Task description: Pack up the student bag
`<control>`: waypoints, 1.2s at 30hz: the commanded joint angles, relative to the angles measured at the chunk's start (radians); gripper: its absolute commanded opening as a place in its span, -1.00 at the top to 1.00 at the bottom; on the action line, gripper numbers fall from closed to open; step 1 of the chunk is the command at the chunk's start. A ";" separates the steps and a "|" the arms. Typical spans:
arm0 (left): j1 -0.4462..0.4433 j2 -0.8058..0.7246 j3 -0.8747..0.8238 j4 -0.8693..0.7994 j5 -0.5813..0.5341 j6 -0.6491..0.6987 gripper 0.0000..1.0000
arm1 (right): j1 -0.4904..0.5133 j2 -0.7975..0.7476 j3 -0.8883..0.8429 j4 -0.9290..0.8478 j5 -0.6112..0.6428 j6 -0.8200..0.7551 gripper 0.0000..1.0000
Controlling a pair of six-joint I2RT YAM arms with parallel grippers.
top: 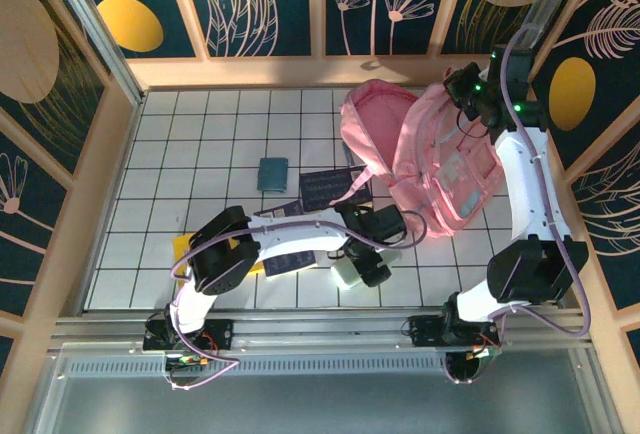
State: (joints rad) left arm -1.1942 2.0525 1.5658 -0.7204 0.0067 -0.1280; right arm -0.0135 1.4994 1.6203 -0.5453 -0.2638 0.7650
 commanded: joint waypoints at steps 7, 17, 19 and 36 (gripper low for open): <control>-0.005 -0.003 -0.087 0.077 0.078 -0.082 -0.97 | -0.022 -0.035 0.003 0.055 0.006 0.007 1.00; -0.005 0.035 -0.094 0.093 -0.011 -0.082 -0.96 | -0.021 -0.047 -0.014 0.061 -0.011 -0.001 1.00; -0.005 0.033 -0.096 0.094 -0.027 -0.081 -0.83 | -0.020 -0.050 -0.014 0.061 -0.015 -0.004 1.00; 0.120 -0.332 -0.121 0.109 -0.009 -0.172 -0.22 | 0.012 -0.100 -0.040 0.081 -0.054 -0.177 1.00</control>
State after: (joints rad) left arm -1.1351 1.8324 1.4631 -0.6128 0.0013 -0.2459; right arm -0.0105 1.4727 1.5982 -0.5282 -0.2977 0.6849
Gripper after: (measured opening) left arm 0.620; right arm 0.050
